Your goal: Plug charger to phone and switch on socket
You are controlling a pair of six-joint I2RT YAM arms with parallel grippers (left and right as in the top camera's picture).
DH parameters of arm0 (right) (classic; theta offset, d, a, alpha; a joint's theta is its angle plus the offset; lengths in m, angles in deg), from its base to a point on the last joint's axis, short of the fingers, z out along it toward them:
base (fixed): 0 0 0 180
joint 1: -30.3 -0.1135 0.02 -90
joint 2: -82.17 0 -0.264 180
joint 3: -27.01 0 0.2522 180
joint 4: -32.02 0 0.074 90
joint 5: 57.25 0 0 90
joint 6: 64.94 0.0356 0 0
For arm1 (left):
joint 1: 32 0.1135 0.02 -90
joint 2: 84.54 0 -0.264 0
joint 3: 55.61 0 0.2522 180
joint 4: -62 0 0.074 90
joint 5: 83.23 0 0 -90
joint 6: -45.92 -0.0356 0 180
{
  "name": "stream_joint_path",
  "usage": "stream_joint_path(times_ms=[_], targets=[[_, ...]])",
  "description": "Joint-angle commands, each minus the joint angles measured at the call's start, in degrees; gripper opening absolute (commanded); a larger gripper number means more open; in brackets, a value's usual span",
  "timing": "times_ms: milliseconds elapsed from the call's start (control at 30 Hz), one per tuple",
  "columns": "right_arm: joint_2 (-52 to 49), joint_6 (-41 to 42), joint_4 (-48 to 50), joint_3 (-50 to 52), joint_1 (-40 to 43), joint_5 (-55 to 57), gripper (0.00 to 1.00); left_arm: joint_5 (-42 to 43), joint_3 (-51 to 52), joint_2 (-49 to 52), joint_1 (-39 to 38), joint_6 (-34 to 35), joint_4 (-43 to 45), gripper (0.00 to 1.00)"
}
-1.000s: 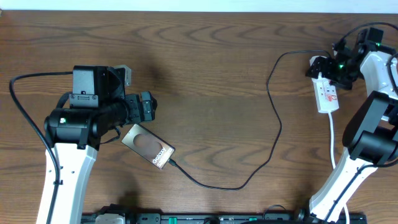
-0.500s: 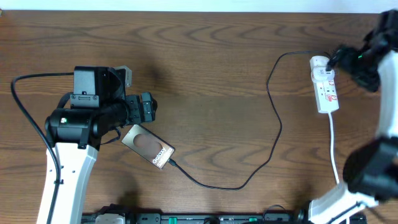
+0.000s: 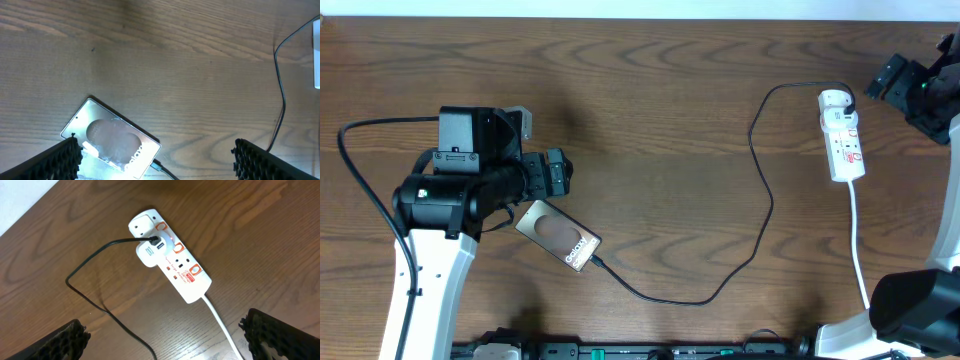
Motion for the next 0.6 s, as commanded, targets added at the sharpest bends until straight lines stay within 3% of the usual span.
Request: stream_joint_path(times_ms=[0, 333, 567], targets=[[-0.1, 0.8, 0.0, 0.0, 0.0, 0.9, 0.99, -0.7, 0.6, 0.1, -0.2, -1.2, -0.2, 0.95], [-0.1, 0.8, -0.1, 0.0, 0.0, 0.9, 0.99, -0.7, 0.6, -2.0, -0.5, -1.2, -2.2, 0.95], [-0.1, 0.8, -0.1, 0.0, 0.0, 0.9, 0.99, -6.9, 3.6, -12.0, -2.7, -1.2, -1.7, 0.95]])
